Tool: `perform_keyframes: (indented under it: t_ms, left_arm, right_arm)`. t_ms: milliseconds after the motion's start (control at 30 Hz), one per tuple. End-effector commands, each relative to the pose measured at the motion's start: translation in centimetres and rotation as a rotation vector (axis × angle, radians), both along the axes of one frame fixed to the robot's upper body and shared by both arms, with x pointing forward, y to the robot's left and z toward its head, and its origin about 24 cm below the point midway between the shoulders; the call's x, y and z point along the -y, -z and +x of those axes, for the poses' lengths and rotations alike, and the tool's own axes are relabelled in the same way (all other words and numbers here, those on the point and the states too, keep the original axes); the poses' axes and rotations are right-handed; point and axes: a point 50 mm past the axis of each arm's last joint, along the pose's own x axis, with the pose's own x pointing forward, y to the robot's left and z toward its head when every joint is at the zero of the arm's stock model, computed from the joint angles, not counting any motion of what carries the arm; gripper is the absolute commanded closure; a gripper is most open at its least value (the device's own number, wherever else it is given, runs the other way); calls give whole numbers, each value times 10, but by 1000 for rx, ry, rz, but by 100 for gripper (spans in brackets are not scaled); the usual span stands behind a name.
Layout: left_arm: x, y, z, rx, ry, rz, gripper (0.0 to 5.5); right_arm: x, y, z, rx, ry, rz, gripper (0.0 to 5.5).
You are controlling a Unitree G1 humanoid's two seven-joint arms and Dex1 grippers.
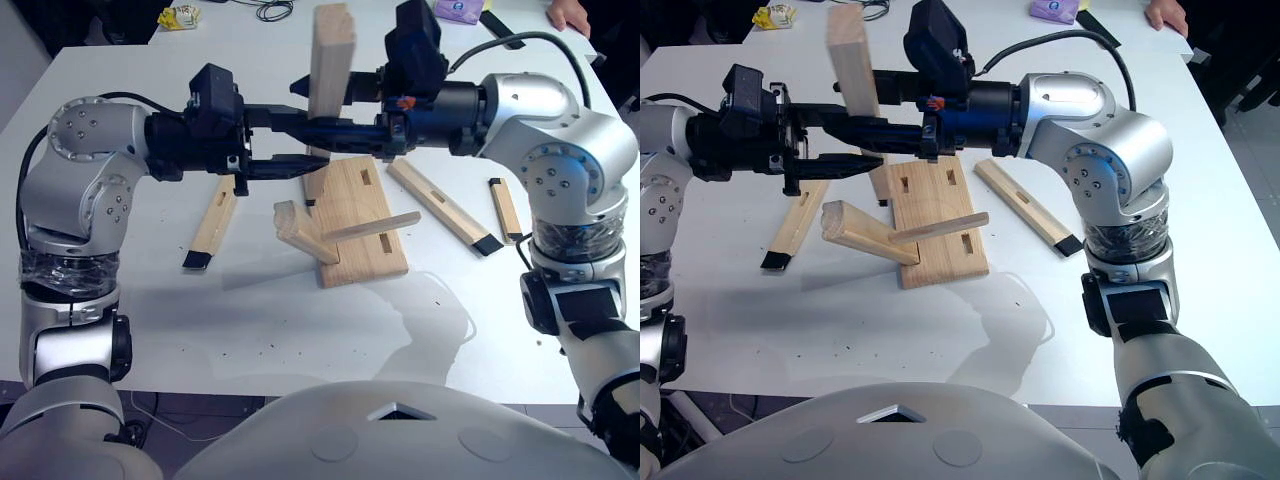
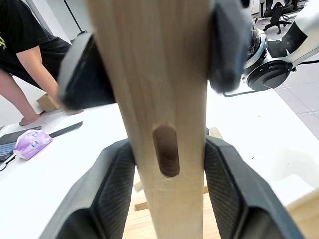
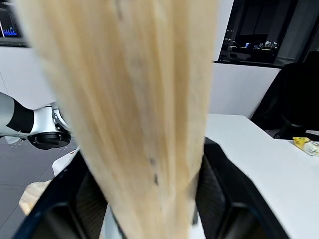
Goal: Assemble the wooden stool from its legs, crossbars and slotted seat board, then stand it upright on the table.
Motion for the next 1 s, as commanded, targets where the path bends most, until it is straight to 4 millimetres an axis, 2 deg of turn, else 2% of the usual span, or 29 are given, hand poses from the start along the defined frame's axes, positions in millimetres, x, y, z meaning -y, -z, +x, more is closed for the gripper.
perform_keyframes:
  t_ms: [33, 200, 333, 567, 867, 1000]
  left_arm:
    - [-16, -7, 4, 20, -84, 22, 348]
    - [-18, -19, 4, 32, -94, -37, 348]
    - [-15, -15, 2, 18, -81, -34, 348]
    - [-14, -16, 11, -9, -87, -89, 348]
    - [-14, -13, 14, -30, -68, -93, 348]
    - [-17, -16, 16, -5, -112, -106, 348]
  right_arm:
    - [18, 4, 10, -15, 75, 5, 334]
    - [17, 14, 10, -46, 57, 20, 335]
    - [13, 9, 6, -51, 20, 74, 335]
    - [13, 1, -6, -104, -71, 171, 335]
    - [8, -8, -13, -64, -88, 216, 335]
    - [8, -6, -13, -45, -49, 204, 335]
